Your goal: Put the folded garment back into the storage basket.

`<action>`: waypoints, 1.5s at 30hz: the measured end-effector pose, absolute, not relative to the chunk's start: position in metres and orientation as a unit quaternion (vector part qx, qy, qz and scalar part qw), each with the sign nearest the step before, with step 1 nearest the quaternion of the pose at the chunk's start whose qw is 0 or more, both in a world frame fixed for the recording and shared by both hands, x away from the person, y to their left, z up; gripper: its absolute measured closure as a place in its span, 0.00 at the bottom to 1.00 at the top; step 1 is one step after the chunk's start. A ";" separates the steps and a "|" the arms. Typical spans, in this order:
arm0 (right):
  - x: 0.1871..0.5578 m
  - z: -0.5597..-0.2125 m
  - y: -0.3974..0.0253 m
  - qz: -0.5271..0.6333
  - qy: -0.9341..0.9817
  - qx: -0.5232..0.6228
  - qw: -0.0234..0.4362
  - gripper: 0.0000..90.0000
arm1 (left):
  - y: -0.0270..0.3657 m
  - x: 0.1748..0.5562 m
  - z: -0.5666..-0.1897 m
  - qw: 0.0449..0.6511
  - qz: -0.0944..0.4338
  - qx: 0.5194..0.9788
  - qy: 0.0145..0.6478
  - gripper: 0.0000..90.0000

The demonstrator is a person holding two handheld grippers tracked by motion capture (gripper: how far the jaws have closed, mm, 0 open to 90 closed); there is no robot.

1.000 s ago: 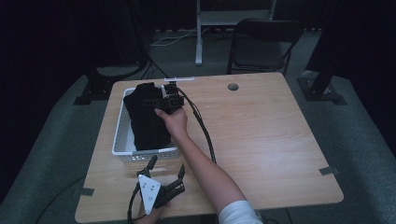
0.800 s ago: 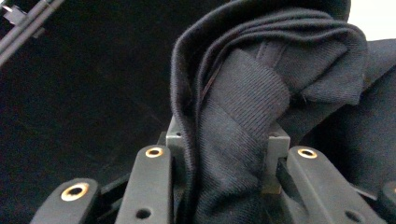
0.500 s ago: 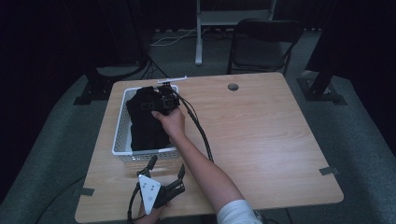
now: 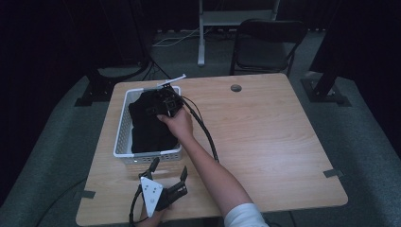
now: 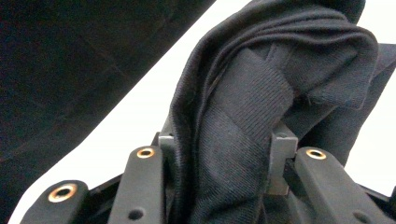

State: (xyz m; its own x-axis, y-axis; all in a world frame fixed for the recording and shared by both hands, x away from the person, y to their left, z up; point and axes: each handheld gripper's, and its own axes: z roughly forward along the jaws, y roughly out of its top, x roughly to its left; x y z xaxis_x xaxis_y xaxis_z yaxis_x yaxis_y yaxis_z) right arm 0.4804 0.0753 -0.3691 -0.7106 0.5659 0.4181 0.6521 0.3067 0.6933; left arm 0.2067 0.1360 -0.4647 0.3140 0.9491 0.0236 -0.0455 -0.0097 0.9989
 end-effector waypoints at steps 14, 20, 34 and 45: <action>0.478 -0.368 0.073 -0.437 -0.811 -0.388 0.011 0.48 | 0.136 0.207 -0.465 0.580 0.429 0.567 0.399 0.11; 0.477 -0.369 0.070 -0.431 -0.816 -0.386 0.005 0.37 | 0.136 0.207 -0.465 0.579 0.429 0.567 0.399 0.11; 0.468 -0.367 0.073 -0.411 -0.828 -0.381 -0.018 0.14 | 0.136 0.207 -0.465 0.579 0.429 0.567 0.399 0.11; 0.462 -0.369 0.077 -0.386 -0.848 -0.361 -0.048 0.02 | 0.136 0.207 -0.465 0.579 0.429 0.567 0.399 0.11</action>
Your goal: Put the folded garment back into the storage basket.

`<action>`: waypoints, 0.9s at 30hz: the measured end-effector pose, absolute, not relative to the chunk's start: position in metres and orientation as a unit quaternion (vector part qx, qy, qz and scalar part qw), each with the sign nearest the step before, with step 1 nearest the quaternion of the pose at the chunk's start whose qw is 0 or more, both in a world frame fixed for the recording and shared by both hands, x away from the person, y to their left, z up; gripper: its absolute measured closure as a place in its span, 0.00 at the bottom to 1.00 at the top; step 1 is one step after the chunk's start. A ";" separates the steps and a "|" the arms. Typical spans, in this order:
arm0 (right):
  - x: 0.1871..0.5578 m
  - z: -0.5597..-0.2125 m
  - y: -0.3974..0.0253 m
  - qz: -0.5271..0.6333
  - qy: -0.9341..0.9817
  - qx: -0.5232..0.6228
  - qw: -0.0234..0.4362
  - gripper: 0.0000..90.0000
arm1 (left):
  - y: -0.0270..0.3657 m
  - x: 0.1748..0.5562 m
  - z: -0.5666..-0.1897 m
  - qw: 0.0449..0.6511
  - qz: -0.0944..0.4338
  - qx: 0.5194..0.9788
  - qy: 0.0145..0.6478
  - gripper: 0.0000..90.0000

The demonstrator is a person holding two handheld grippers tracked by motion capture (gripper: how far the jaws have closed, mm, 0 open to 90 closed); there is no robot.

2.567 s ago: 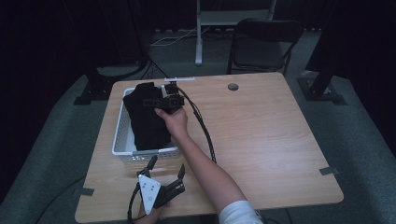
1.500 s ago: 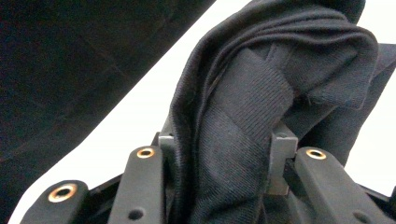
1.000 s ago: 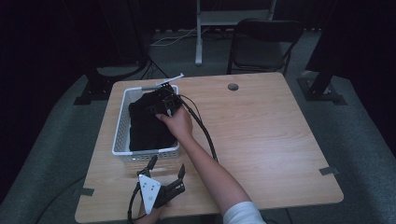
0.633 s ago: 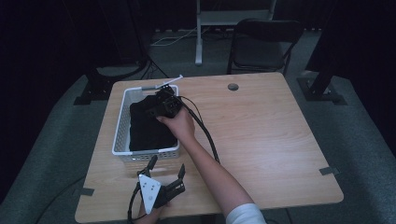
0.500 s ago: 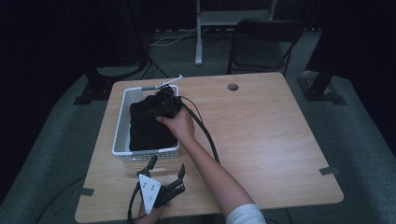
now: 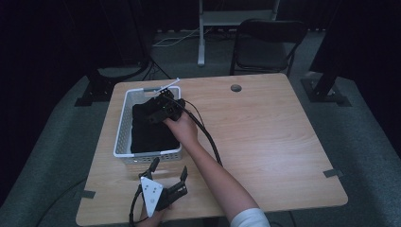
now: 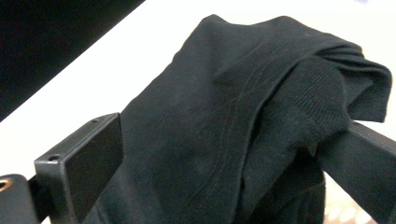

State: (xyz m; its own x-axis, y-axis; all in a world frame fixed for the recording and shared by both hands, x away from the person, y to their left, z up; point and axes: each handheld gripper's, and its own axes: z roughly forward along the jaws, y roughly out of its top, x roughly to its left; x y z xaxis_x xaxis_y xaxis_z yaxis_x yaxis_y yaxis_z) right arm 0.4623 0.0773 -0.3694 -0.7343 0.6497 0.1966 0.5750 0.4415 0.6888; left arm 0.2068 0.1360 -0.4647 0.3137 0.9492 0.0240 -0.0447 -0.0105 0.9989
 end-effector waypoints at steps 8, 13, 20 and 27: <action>0.458 -0.366 0.068 0.422 0.831 0.360 0.042 0.01 | 0.136 0.207 -0.465 0.579 0.429 0.567 0.399 0.11; 0.452 -0.360 0.059 0.464 0.813 0.349 0.039 0.01 | 0.136 0.207 -0.465 0.579 0.429 0.567 0.399 0.11; 0.443 -0.352 0.059 0.470 0.816 0.332 0.066 0.01 | 0.136 0.207 -0.465 0.579 0.429 0.567 0.399 0.11; 0.439 -0.355 0.058 0.486 0.811 0.319 0.062 0.01 | 0.136 0.207 -0.465 0.579 0.429 0.567 0.399 0.11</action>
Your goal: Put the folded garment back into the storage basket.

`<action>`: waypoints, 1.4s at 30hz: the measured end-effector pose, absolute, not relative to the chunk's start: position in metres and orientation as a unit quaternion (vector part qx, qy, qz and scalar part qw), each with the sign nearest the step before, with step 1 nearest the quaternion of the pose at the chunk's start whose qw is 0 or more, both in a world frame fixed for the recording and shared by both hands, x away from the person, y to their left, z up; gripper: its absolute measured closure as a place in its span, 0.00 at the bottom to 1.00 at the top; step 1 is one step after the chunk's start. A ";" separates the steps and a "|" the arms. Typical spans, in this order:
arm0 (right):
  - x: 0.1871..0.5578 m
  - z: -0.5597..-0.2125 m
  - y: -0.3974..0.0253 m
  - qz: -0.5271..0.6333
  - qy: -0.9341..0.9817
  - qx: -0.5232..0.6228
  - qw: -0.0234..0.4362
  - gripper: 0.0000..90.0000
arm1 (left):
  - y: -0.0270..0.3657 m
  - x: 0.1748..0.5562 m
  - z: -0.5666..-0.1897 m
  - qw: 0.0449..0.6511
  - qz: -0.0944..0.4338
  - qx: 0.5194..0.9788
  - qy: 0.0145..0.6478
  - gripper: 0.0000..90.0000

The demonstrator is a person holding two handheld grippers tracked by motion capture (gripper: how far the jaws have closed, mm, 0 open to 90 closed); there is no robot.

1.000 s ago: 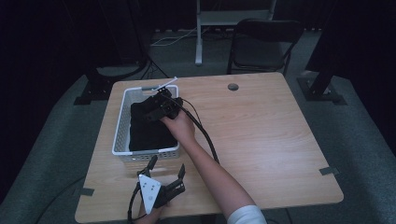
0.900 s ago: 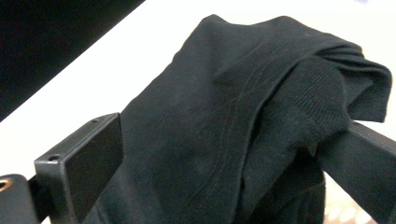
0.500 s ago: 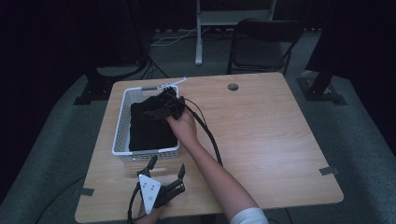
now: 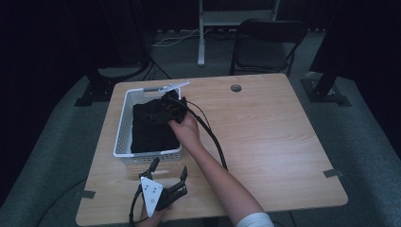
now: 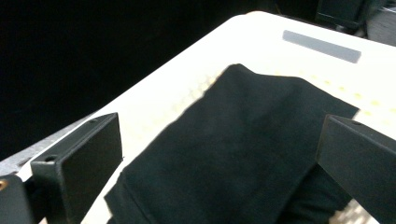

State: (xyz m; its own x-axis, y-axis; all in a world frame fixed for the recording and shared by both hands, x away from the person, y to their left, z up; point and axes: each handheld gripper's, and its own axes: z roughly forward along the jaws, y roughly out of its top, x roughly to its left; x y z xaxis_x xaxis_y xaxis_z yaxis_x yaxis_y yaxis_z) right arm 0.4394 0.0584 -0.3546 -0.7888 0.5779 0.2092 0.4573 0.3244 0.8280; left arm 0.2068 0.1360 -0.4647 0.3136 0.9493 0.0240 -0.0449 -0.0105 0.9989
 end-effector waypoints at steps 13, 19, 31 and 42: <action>0.430 -0.348 0.049 0.509 0.802 0.307 0.065 0.01 | 0.136 0.207 -0.465 0.579 0.429 0.567 0.399 0.11; 0.423 -0.342 0.044 0.511 0.802 0.301 0.071 0.01 | 0.136 0.207 -0.465 0.579 0.429 0.567 0.399 0.11; 0.417 -0.338 0.024 0.509 0.802 0.304 0.077 0.01 | 0.136 0.207 -0.465 0.579 0.429 0.567 0.399 0.11; 0.409 -0.336 0.008 0.515 0.796 0.308 0.076 0.01 | 0.136 0.207 -0.465 0.579 0.429 0.567 0.399 0.11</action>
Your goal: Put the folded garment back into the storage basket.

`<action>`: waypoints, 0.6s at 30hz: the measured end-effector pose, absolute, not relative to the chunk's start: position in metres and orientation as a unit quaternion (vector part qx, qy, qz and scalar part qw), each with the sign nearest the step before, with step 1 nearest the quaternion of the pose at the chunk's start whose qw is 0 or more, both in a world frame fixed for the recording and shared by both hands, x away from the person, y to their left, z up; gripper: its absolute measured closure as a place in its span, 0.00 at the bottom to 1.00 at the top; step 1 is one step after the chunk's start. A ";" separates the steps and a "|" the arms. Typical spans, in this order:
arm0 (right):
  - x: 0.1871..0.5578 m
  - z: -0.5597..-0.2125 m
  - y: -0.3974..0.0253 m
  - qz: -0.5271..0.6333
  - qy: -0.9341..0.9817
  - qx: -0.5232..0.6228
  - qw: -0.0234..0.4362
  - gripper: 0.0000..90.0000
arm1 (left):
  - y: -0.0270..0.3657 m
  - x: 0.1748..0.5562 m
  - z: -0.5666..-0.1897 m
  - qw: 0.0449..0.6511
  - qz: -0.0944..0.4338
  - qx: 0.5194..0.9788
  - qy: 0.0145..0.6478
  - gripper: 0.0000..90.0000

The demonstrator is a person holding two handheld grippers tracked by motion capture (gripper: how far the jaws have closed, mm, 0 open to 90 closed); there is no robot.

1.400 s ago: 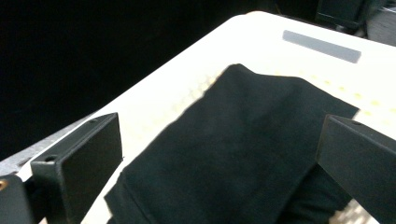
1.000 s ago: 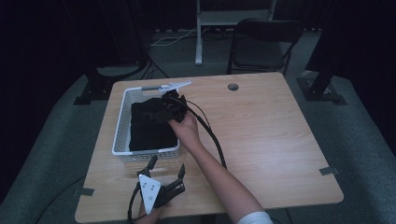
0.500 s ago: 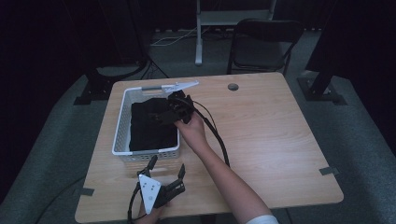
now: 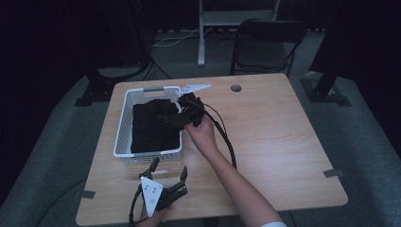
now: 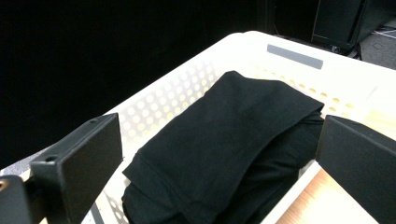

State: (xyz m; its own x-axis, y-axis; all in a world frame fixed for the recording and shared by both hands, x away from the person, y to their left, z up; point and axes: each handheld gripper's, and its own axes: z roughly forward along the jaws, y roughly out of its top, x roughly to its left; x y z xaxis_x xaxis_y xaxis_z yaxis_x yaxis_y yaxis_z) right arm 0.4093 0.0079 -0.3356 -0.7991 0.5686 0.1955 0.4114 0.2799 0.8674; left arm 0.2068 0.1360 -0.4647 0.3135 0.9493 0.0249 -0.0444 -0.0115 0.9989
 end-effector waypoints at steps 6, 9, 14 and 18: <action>0.404 -0.334 -0.001 0.512 0.797 0.308 0.084 0.01 | 0.136 0.207 -0.465 0.579 0.430 0.567 0.398 0.11; 0.401 -0.334 -0.007 0.511 0.795 0.312 0.091 0.02 | 0.136 0.207 -0.465 0.578 0.430 0.568 0.398 0.11; 0.397 -0.335 -0.015 0.509 0.794 0.316 0.098 0.02 | 0.136 0.207 -0.465 0.578 0.430 0.568 0.399 0.11; 0.394 -0.337 -0.022 0.513 0.791 0.317 0.099 0.02 | 0.136 0.207 -0.465 0.578 0.430 0.568 0.399 0.11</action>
State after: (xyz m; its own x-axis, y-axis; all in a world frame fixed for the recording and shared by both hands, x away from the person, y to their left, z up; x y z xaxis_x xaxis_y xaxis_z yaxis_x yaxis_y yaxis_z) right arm 0.3941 -0.0216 -0.3366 -0.7789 0.6041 0.1684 0.3999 0.2717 0.8753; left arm 0.2067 0.1363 -0.4646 0.3130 0.9493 0.0277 -0.0436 -0.0148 0.9989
